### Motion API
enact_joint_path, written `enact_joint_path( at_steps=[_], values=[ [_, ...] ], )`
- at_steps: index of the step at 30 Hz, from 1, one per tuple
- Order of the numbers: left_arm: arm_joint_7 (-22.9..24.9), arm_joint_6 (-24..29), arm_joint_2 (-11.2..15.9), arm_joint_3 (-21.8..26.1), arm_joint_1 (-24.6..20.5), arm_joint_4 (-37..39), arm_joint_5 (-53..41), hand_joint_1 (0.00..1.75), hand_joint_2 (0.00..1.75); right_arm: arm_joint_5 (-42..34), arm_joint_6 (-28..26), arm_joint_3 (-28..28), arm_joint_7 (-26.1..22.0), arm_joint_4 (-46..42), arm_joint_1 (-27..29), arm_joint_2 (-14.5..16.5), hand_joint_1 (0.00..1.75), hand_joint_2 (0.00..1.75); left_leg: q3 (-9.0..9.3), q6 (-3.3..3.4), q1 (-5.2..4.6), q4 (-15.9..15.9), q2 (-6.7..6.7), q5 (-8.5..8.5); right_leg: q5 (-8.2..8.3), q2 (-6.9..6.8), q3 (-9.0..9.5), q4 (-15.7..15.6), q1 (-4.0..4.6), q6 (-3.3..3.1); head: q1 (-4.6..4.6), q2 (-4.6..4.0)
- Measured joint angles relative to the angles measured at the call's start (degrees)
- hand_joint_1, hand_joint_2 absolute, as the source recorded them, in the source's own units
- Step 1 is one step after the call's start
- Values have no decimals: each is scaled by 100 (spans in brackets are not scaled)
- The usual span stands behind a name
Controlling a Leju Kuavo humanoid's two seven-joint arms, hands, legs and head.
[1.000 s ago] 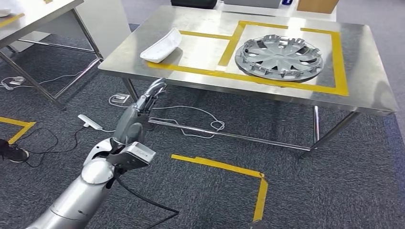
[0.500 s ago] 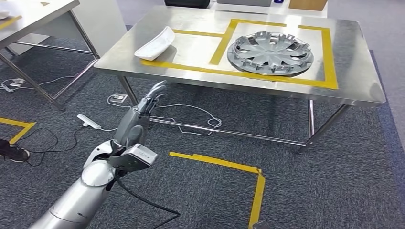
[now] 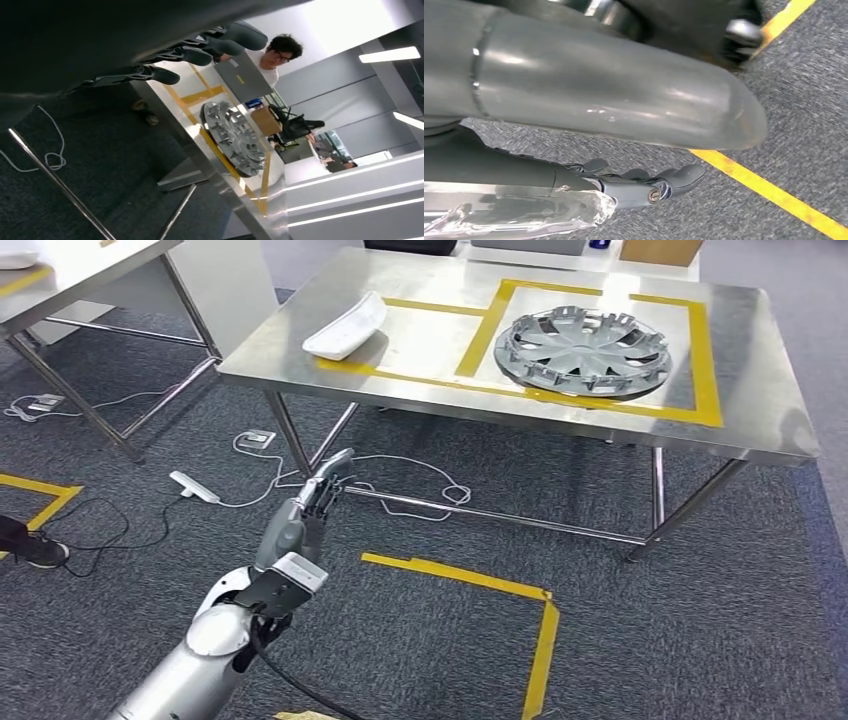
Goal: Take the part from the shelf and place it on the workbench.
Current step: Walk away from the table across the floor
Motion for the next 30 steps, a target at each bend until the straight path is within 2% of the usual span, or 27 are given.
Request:
enact_joint_path(
  at_steps=[2, 5, 7, 9, 10, 11, 12, 13, 15, 17, 19, 21, 23, 24, 25, 26, 27, 28, 30],
  values=[
    [40, 126, -11, 22, 26, 5, -116, 0, 0, -24, -3, -8, -9, 2, -11, 0, 0, 0, -30, -54, -25, 17, 27, 15, 18, -17, 132, -269, 20, -49, -6, 0],
    [155, 353, -15, 37, 119, 14, -340, 0, 0, -80, -34, -43, 5, 16, 23, 1, 0, 0, -70, -141, -6, 80, 64, -42, 67, 60, 116, -298, 14, -149, -10, 0],
    [180, 490, -8, 80, 216, 36, -368, 0, 0, -116, -77, -68, 21, 31, 37, 16, 0, 0, -228, -203, 13, 475, 48, -339, 107, 112, 109, -321, -2, -213, -19, 0],
    [219, 637, 1, 168, 351, 89, -310, 0, 0, -152, -116, -90, 39, 40, 48, 43, 0, 0, -525, -240, 29, 1189, 37, -717, 123, 183, 85, -319, 1, -239, -27, 0],
    [249, 703, 6, 223, 431, 130, -258, 0, 0, -169, -134, -101, 46, 42, 61, 54, 0, 0, -636, -246, 33, 1456, 36, -806, 128, 220, 76, -318, 3, -244, -26, 0],
    [269, 772, 12, 280, 516, 177, -207, 0, 0, -186, -156, -114, 54, 43, 80, 62, 0, 0, -669, -244, 35, 1553, 35, -790, 131, 264, 70, -315, 3, -244, -27, 0],
    [274, 847, 19, 344, 601, 227, -179, 0, 0, -201, -179, -128, 62, 43, 101, 71, 0, 0, -597, -235, 36, 1432, 25, -663, 133, 313, 69, -311, 4, -242, -26, 0],
    [252, 926, 26, 406, 683, 274, -190, 0, 0, -213, -197, -143, 71, 43, 118, 79, 0, 0, -442, -218, 37, 1143, -12, -470, 136, 365, 71, -307, 4, -238, -26, 0],
    [149, 1071, 51, 505, 817, 356, -319, 0, 0, -226, -215, -166, 80, 43, 131, 99, 0, 0, -91, -165, 50, 447, -227, -151, 140, 470, 55, -289, 11, -217, -24, 0],
    [43, 1133, 81, 550, 910, 420, -509, 0, 0, -221, -206, -180, 82, 42, 127, 116, 0, 0, 59, -133, 57, 107, -387, -101, 157, 557, -4, -264, 11, -163, -21, 0],
    [-32, 1120, 99, 554, 961, 469, -733, 0, 0, -204, -183, -186, 85, 41, 143, 126, 0, 0, 66, -100, 59, 40, -332, -110, 175, 612, -66, -257, -3, -86, -22, 0],
    [-97, 1076, 102, 522, 968, 503, -948, 0, 0, -182, -156, -187, 86, 41, 156, 129, 0, 0, 72, -38, 76, -3, -224, -79, 71, 461, -172, -107, 1, -24, 3, 0],
    [-143, 1034, 102, 462, 964, 538, -1083, 0, 0, -172, -133, -187, 85, 41, 128, 129, 0, 0, 73, 4, 76, -19, -89, -70, -252, 226, -458, 476, 3, 18, 33, 0],
    [-155, 1018, 102, 428, 963, 562, -1131, 0, 0, -171, -122, -187, 85, 41, 113, 129, 0, 0, 70, 15, 68, -18, -17, -72, -430, 170, -636, 857, -5, 37, 42, 0],
    [-160, 1009, 103, 390, 962, 592, -1180, 0, 0, -172, -111, -187, 85, 41, 107, 129, 0, 0, 68, 19, 60, -17, 57, -74, -548, 140, -778, 1170, -12, 53, 40, 0],
    [-162, 1000, 103, 348, 960, 626, -1225, 0, 0, -172, -102, -187, 86, 41, 111, 129, 0, 0, 66, 21, 56, -16, 127, -77, -562, 122, -828, 1302, -16, 65, 41, 0],
    [-163, 990, 103, 307, 958, 660, -1262, 0, 0, -172, -95, -187, 86, 41, 119, 129, 0, 0, 67, 21, 52, -15, 193, -78, -479, 101, -770, 1223, -18, 68, 42, 0],
    [-164, 976, 103, 268, 957, 695, -1288, 0, 0, -174, -91, -187, 87, 41, 125, 129, 0, 0, 71, 17, 50, -14, 254, -81, -317, 55, -599, 933, -19, 63, 41, 0],
    [-165, 945, 103, 208, 957, 758, -1301, 0, 0, -178, -89, -187, 88, 41, 113, 129, 0, 0, 83, -8, 24, -5, 363, -96, -27, -180, -146, 148, 5, 28, 45, 0]
  ],
)
